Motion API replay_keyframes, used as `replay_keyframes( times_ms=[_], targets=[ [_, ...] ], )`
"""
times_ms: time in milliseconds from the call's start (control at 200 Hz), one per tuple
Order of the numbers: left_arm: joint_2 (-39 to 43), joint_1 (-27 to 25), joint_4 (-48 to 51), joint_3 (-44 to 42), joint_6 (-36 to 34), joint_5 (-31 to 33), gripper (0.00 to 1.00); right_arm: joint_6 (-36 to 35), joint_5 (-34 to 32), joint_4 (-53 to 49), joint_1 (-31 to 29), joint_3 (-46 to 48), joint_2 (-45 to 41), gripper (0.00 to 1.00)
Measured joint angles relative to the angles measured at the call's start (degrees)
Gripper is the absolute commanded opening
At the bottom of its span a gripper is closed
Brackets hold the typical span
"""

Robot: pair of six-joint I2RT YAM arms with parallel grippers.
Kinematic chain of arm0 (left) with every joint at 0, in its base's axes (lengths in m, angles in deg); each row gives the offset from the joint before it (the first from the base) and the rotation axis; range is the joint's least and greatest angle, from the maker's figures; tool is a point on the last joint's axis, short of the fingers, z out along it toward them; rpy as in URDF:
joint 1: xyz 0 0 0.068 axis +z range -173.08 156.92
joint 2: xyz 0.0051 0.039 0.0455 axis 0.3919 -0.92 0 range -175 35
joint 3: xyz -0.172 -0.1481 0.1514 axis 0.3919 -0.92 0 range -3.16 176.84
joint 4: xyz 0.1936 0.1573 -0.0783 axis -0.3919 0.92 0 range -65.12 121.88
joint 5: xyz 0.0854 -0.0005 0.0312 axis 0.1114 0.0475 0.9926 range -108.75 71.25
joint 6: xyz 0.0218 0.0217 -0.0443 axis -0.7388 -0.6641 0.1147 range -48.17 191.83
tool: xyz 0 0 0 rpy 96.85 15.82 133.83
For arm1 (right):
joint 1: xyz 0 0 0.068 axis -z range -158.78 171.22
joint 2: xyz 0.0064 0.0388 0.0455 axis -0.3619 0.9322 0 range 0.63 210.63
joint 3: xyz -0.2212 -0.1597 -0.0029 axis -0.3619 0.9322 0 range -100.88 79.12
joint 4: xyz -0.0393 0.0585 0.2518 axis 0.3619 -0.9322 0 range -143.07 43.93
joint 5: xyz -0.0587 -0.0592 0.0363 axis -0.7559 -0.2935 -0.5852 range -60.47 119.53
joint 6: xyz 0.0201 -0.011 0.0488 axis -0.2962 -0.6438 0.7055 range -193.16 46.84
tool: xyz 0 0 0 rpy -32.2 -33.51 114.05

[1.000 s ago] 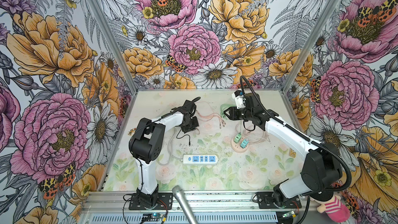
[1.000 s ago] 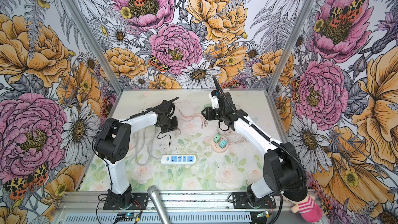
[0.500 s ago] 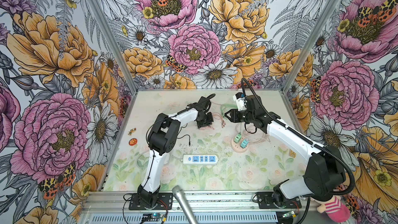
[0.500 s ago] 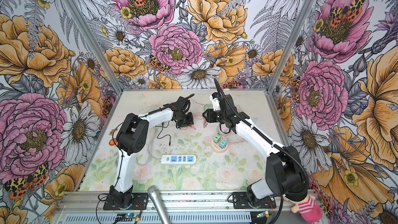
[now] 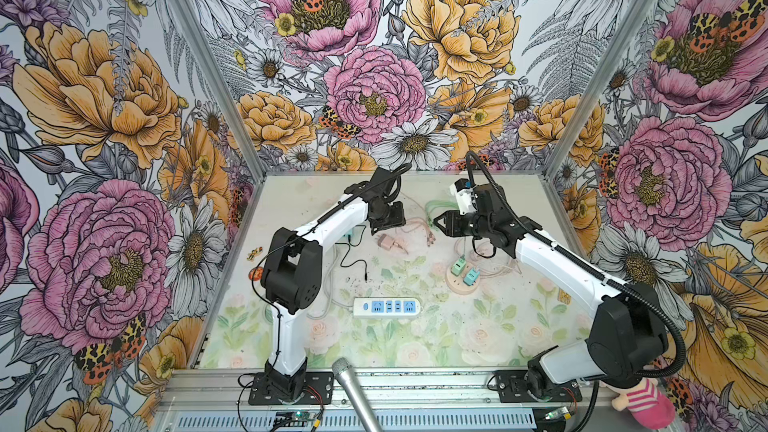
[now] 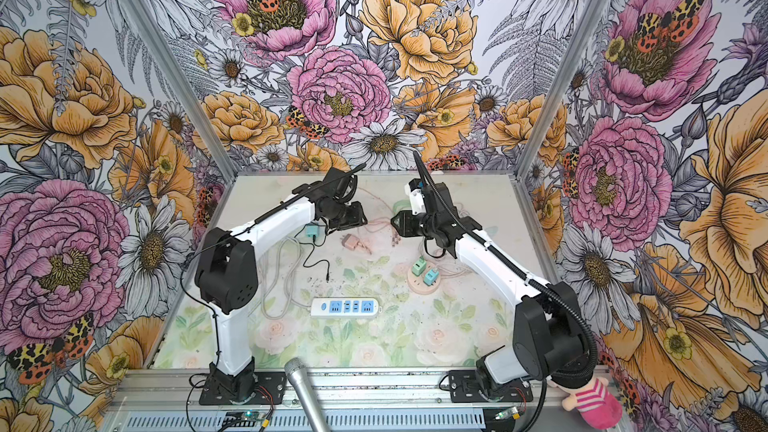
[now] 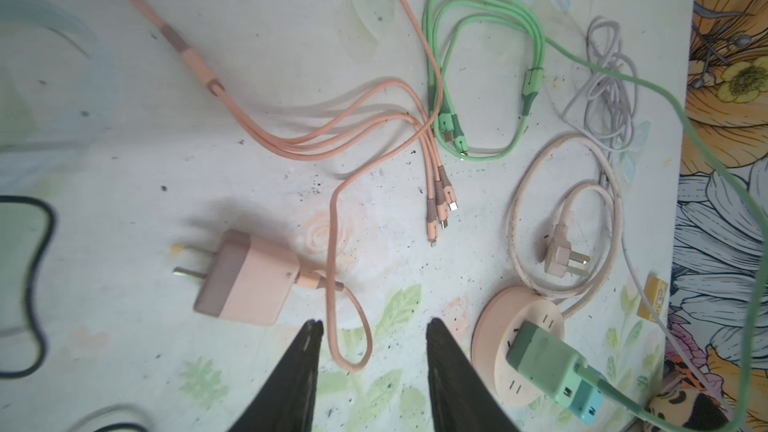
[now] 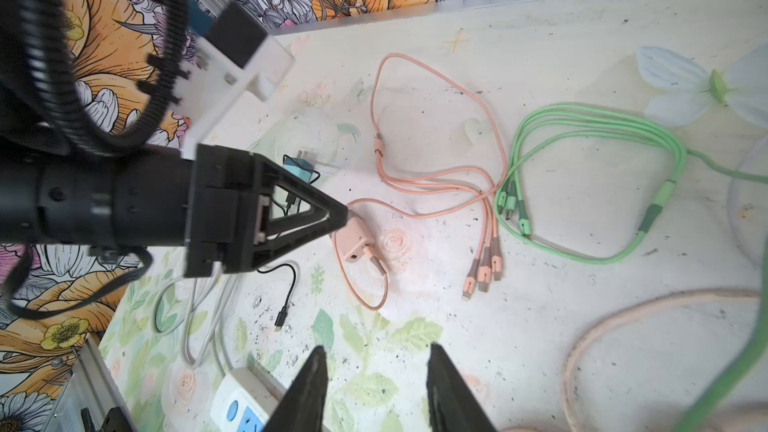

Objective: Insert the plug

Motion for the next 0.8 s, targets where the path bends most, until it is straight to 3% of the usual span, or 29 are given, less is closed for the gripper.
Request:
replay_keyframes(
  times_ms=[120, 250, 515, 801],
  targets=[
    [3.91, 3.26, 1.70, -2.69, -1.97, 2.91, 0.39, 0.87, 0.59, 0.52, -0.02, -0.02, 0.04, 0.41],
    [1.44, 5.38, 2.78, -3.04, -3.39, 6.05, 0.35, 1.79, 0.81, 1.33, -0.72, -0.07, 0.33, 0.41],
    [-9.53, 4.66, 3.04, -0.09, -4.26, 7.50, 0.36, 2.99, 0.79, 1.75, -2.67, -0.11, 0.37, 0.41],
    [-10.78, 4.48, 2.34, 1.25, -4.22, 7.50, 0.36, 3.67, 0.74, 1.92, -3.98, -1.11, 1.11, 0.41]
  ],
)
